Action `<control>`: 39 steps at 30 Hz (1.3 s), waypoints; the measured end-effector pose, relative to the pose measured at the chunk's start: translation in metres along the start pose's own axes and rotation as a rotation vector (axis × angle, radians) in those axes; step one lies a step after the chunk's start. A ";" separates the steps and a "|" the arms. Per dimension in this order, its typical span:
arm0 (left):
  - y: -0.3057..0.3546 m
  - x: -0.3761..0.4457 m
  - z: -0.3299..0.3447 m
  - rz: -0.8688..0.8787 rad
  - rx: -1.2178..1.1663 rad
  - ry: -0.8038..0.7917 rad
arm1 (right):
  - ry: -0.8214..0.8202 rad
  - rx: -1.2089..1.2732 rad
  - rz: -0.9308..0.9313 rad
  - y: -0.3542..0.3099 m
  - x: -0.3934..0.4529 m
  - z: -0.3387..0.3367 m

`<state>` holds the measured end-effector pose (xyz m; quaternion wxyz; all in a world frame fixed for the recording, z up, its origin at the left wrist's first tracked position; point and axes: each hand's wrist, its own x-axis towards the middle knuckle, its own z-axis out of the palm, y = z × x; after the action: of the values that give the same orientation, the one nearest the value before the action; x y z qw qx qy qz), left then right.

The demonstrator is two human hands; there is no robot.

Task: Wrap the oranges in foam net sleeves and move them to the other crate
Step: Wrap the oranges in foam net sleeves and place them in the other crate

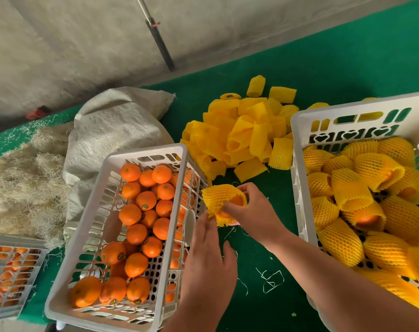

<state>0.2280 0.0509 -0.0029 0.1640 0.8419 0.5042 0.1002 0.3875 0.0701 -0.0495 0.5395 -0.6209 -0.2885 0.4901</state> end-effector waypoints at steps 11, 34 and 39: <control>0.005 0.000 0.003 -0.059 -0.221 -0.038 | -0.062 0.213 0.043 -0.002 0.002 -0.002; -0.029 0.038 -0.023 -0.622 -1.445 -0.128 | -0.500 0.027 -0.081 -0.012 -0.008 0.003; -0.022 0.029 -0.023 -0.524 -1.140 -0.059 | -0.462 0.080 0.075 -0.015 -0.015 0.002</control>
<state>0.2166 0.0903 0.0099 0.6202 0.4729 0.5564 0.2866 0.3833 0.0610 -0.0311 0.4649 -0.4804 -0.3616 0.6499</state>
